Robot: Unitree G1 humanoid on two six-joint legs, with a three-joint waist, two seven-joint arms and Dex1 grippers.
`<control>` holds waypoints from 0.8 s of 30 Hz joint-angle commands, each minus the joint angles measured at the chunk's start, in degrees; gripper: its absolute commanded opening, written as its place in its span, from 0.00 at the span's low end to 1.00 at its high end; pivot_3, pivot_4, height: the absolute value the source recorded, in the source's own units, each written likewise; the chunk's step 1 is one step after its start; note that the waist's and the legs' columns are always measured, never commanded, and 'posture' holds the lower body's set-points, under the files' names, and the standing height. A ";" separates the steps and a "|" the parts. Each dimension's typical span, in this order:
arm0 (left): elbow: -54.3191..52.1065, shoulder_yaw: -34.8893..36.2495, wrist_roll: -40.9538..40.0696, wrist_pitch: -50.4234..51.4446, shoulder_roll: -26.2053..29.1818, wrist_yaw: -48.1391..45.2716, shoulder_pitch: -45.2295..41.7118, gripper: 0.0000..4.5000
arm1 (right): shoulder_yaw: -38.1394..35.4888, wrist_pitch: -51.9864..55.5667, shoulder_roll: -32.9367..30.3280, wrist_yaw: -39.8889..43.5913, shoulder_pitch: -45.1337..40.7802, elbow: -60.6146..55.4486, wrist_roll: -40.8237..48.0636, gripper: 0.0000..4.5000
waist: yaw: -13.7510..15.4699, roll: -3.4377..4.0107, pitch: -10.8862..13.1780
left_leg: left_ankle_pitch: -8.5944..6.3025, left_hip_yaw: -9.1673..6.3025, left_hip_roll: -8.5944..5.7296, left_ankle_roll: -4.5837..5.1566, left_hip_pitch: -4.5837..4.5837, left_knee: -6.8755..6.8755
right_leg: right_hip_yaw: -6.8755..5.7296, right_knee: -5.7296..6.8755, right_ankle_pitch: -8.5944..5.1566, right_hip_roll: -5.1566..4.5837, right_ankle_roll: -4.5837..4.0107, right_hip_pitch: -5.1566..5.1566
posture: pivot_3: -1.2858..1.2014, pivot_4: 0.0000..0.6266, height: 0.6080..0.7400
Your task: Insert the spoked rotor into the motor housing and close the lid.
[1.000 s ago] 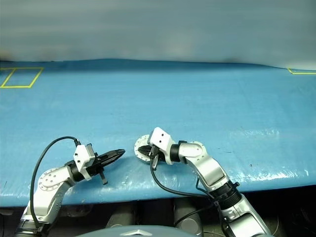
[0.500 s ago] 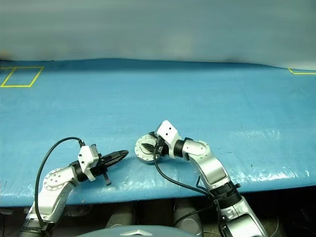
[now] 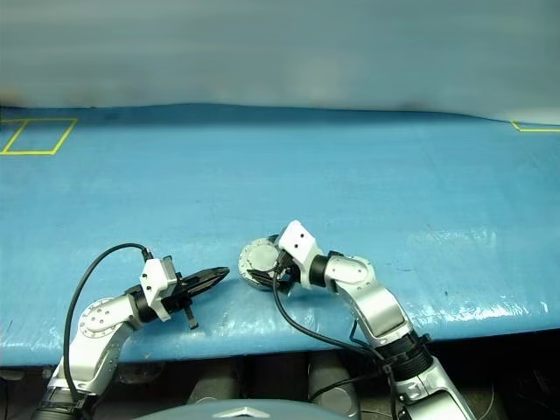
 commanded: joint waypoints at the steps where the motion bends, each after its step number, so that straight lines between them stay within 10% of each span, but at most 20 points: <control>1: -0.38 0.02 0.38 -0.70 0.10 0.10 -0.28 0.00 | -0.01 -0.23 0.14 0.03 -0.35 -1.19 0.15 0.99 | 0.00 0.00 0.00 | 0.00 0.00 0.00 0.00 0.00 0.00 | 0.00 0.00 0.00 0.00 0.00 0.00 | 0.52 0.24 1.00; 19: 0.37 0.29 0.57 -1.10 0.28 0.20 -0.28 0.00 | 0.34 -0.01 0.70 0.17 -0.50 -0.48 0.34 0.99 | 0.01 0.00 0.00 | 0.00 0.00 0.00 0.00 0.00 0.00 | 0.00 0.00 0.00 0.00 0.00 0.00 | 0.52 0.24 1.00; 24: 0.49 0.34 0.71 -1.05 0.23 0.09 -0.30 0.00 | 0.33 -0.07 0.95 -0.29 -0.66 -0.43 0.14 0.72 | 0.00 0.00 0.00 | 0.00 0.00 0.00 0.00 0.00 0.00 | 0.00 0.01 0.00 0.00 0.00 0.00 | 0.52 0.24 1.00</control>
